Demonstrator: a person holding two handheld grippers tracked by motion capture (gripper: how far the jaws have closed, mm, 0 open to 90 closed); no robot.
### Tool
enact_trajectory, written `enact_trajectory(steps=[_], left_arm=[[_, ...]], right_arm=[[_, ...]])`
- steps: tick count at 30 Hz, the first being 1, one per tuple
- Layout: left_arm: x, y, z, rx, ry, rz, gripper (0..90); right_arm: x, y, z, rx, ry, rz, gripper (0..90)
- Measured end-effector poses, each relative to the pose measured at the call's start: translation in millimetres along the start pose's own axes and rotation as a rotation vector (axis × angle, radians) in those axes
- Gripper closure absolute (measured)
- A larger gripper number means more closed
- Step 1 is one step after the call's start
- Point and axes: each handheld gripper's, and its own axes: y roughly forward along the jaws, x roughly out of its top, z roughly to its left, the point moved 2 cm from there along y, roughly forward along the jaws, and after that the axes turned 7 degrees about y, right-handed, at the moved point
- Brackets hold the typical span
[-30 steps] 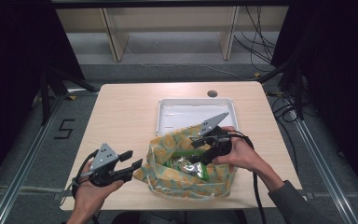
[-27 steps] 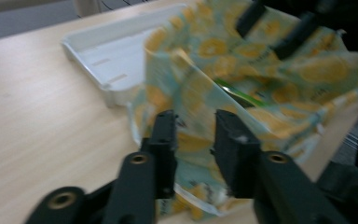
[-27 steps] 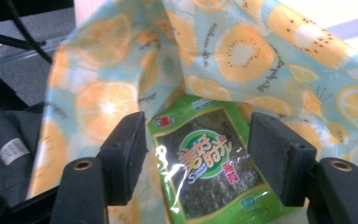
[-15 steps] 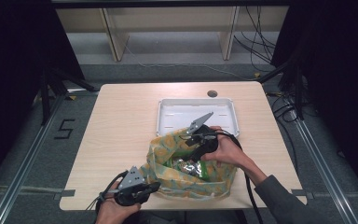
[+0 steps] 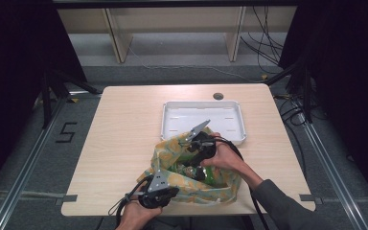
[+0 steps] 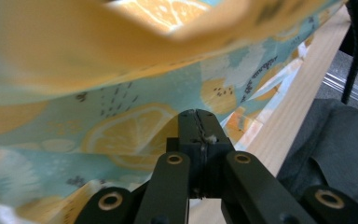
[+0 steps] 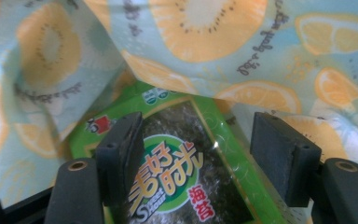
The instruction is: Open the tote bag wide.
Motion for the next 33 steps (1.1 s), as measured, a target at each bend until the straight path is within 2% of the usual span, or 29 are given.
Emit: enact_trajectory(steps=[1, 2, 6, 10, 12, 13, 14, 16, 17, 18, 19, 21, 22, 23, 25, 27, 28, 30, 33], left_arm=[[-0.3, 2.1, -0.4, 0.006, -0.004, 0.004, 89.6], [-0.3, 3.3, 0.6, 0.002, 0.022, 0.005, 89.5], [-1.2, 8.5, -0.2, 0.002, 0.005, 0.013, 89.5], [-0.9, 12.1, -2.8, -0.022, -0.001, 0.010, 89.5], [-0.4, 13.6, -2.0, -0.013, 0.000, 0.011, 89.6], [-0.2, 13.8, -1.1, -0.017, 0.008, 0.017, 89.6], [0.0, 15.1, 0.4, -0.012, 0.023, 0.014, 89.6], [0.3, 16.7, 1.1, -0.011, 0.026, 0.019, 89.6], [0.6, 16.9, 1.2, -0.014, 0.028, 0.024, 89.6], [0.7, 17.5, 2.4, -0.010, 0.036, 0.028, 89.6], [0.9, 18.9, 1.7, -0.011, 0.024, 0.018, 89.6], [1.0, 19.9, 2.5, -0.011, 0.028, 0.024, 89.6], [0.9, 20.4, 1.8, -0.017, 0.016, 0.027, 89.6], [1.1, 21.5, 3.0, -0.012, 0.026, 0.026, 89.6], [1.2, 23.3, 3.0, -0.019, 0.021, 0.023, 89.6], [1.5, 24.4, 3.6, -0.016, 0.022, 0.027, 89.6], [1.3, 26.0, 3.0, -0.008, -0.003, 0.024, 89.7], [1.7, 26.6, 3.0, -0.015, -0.003, 0.024, 89.7], [1.7, 28.3, 3.5, -0.022, -0.001, 0.030, 89.8]], right_arm=[[-0.6, 1.7, -0.5, -0.001, 0.002, 0.008, 36.3], [-1.2, 4.2, -1.3, 0.001, 0.003, 0.002, 36.3], [-2.2, 9.8, -4.3, -0.006, 0.013, -0.001, 36.2], [-3.5, 13.7, -5.7, -0.006, 0.025, -0.001, 36.4], [-3.7, 15.0, -6.0, -0.008, 0.018, 0.010, 36.5], [-3.8, 16.7, -5.9, -0.007, 0.022, 0.005, 36.5], [-3.2, 17.4, -6.6, -0.002, 0.007, 0.007, 36.7], [-3.3, 19.8, -5.8, 0.001, 0.023, 0.006, 37.3], [-3.0, 20.9, -6.4, 0.004, 0.008, 0.006, 37.5], [-3.8, 20.7, -5.5, -0.002, 0.036, 0.022, 37.7], [-4.5, 22.6, -6.2, 0.000, 0.038, 0.023, 37.8], [-5.3, 24.6, -7.4, 0.007, 0.038, 0.024, 37.6], [-5.8, 25.5, -7.9, 0.002, 0.036, 0.026, 37.6], [-6.2, 26.2, -8.1, 0.004, 0.037, 0.028, 37.5], [-6.8, 26.9, -7.7, 0.005, 0.052, 0.029, 37.4], [-6.7, 27.2, -8.8, 0.010, 0.038, 0.028, 37.4], [-7.1, 27.5, -9.1, 0.012, 0.041, 0.031, 37.5], [-8.3, 28.1, -8.7, 0.012, 0.058, 0.044, 38.0], [-9.9, 30.4, -7.4, 0.019, 0.058, 0.057, 38.7]])
